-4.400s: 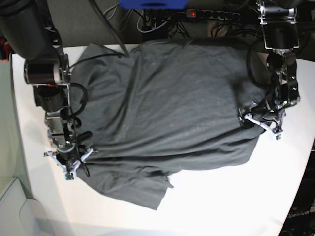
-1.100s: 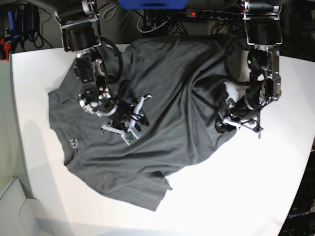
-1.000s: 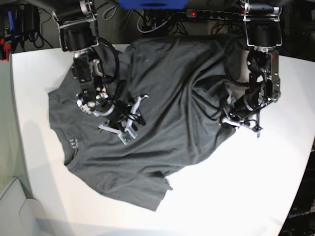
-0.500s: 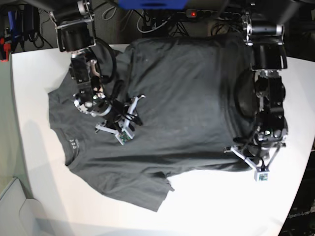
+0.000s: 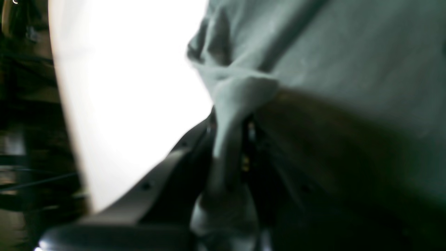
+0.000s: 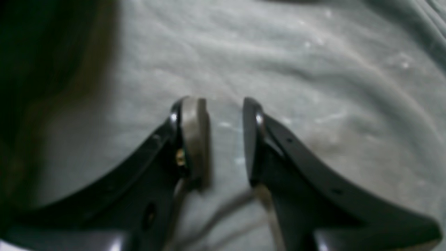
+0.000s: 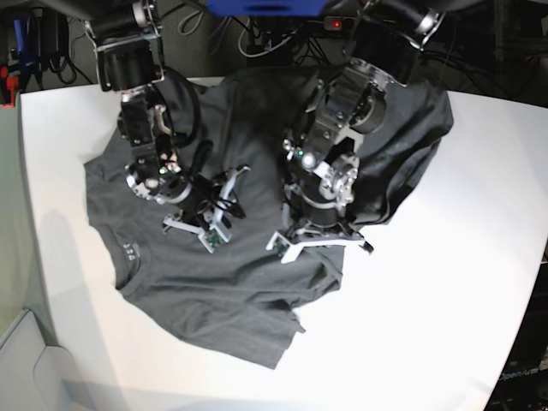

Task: Layout the t-shirt on the table in an organized manner, then fold the t-shirt properly
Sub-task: 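Move the left gripper over the t-shirt toward the right gripper, then grasp the t-shirt fabric near the right gripper with the left gripper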

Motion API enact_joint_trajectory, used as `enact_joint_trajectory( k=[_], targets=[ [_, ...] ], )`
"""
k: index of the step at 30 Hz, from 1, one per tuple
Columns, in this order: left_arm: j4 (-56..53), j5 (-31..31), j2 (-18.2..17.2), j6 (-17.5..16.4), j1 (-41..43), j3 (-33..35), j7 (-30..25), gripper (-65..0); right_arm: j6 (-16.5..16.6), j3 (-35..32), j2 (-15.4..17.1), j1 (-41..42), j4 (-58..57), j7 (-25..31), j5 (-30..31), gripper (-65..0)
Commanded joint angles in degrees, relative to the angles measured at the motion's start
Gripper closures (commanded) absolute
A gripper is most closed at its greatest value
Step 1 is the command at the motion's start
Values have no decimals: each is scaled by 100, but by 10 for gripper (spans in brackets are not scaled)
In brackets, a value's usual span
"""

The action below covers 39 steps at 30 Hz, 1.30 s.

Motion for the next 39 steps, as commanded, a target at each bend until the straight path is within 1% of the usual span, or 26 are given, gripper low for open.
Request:
enact_joint_trajectory(
  k=[1, 3, 5, 8, 10, 11, 12, 14, 16, 18, 20, 22, 24, 26, 28, 30, 33, 36, 39],
  targets=[
    [137, 217, 17, 104, -80, 33, -72, -10, 10, 18, 14, 114, 98, 79, 52, -194],
    [164, 393, 8, 52, 8, 51, -72, -28, 10, 18, 23, 114, 98, 79, 52, -195],
    [172, 411, -36, 52, 70, 51, -72, -95, 10, 18, 23, 114, 98, 79, 52, -195],
    [383, 393, -45, 43, 237, 33, -89, -274, 10, 18, 23, 106, 98, 79, 52, -195],
    [753, 384, -133, 34, 474, 68, -291, -388, 10, 27, 14, 106, 98, 79, 52, -195],
    [964, 384, -142, 34, 623, 68, -450, -429, 10, 27, 14, 106, 98, 79, 52, -195],
    [1139, 384, -142, 34, 746, 68, -573, -451, 10, 27, 14, 106, 98, 79, 52, -195],
    [1447, 384, -142, 34, 949, 68, -731, -462, 10, 27, 14, 106, 98, 79, 52, -194],
    [1614, 332, -142, 34, 1019, 15, -731, -462, 10, 27, 14, 106, 98, 79, 52, -194],
    [1728, 112, -194, 34, 1019, -11, -652, -462, 10, 18, 14, 106, 98, 79, 52, -194],
    [1895, -205, -273, 34, 1010, -187, -555, -462, 10, 0, 14, 106, 98, 79, 52, -194],
    [2080, -679, -291, 34, 1010, -591, -520, -465, 10, 0, 6, 106, 98, 79, 52, -194],
    [2159, -1303, -300, 34, 993, -1189, -529, -466, 10, 0, 6, 106, 89, 79, 52, -194],
    [2098, -2077, -300, 34, 878, -1822, -529, -466, 10, 0, 6, 106, 89, 79, 52, -194],
    [1755, -2842, -344, 34, 702, -2262, -432, -466, 10, 0, 6, 106, 89, 79, 52, -194],
    [1236, -3501, -397, 34, 535, -2420, -291, -466, 10, 0, 6, 106, 81, 79, 52, -194],
    [656, -4187, -528, 34, 360, -2393, -371, -466, 10, 0, 6, 106, 81, 79, 52, -194],
    [251, -4539, -502, 34, 201, -2393, -467, -466, 10, 0, 6, 106, 81, 79, 52, -194],
    [84, -4706, -493, 34, 131, -2402, -467, -466, 10, 0, -3, 106, 81, 79, 52, -194]
  ],
)
